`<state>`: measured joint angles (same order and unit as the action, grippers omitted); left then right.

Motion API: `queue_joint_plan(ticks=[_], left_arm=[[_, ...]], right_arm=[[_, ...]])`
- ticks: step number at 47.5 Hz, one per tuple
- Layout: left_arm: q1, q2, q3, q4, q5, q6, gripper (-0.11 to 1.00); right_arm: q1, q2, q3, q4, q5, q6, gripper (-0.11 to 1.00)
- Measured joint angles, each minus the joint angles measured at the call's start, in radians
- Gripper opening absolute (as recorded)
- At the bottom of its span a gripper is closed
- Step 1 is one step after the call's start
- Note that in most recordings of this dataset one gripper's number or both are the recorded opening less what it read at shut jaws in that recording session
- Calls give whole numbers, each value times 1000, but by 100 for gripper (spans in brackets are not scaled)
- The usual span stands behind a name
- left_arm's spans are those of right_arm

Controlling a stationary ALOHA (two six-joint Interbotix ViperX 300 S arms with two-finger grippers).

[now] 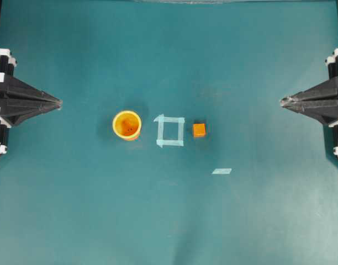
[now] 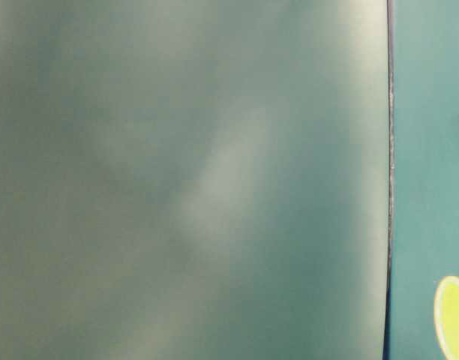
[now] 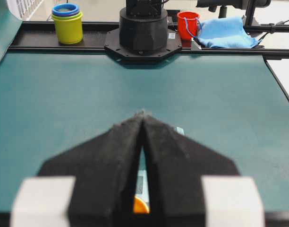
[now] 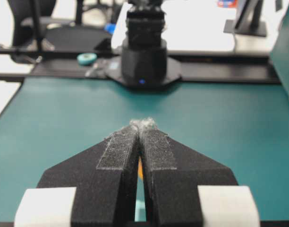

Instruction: Move the block backward with right arm.

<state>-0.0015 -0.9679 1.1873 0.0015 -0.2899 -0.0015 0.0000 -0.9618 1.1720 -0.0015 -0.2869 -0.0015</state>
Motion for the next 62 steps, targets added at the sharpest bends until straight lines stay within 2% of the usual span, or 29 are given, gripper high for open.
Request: queue_joint_plan(ticks=[14, 24, 29, 34, 40, 45, 62], left_arm=[[0, 3, -8, 9, 23, -11, 0], [0, 3, -8, 9, 35, -11, 0], [0, 3, -8, 9, 38, -11, 0], [0, 3, -9, 9, 40, -11, 0], [0, 3, -8, 9, 40, -11, 0], [0, 3, -8, 9, 40, -11, 0], [0, 3, -8, 9, 38, -11, 0]], right_arm=[[0, 9, -28, 2, 101, 5, 0], [-3, 12, -31, 5, 114, 12, 2], [-8, 23, -34, 11, 115, 21, 16], [-17, 48, -44, 11, 120, 35, 39], [-37, 103, -67, 12, 126, 43, 56], [-61, 172, -92, 12, 147, 43, 61], [-92, 500, -201, 11, 192, 41, 61]])
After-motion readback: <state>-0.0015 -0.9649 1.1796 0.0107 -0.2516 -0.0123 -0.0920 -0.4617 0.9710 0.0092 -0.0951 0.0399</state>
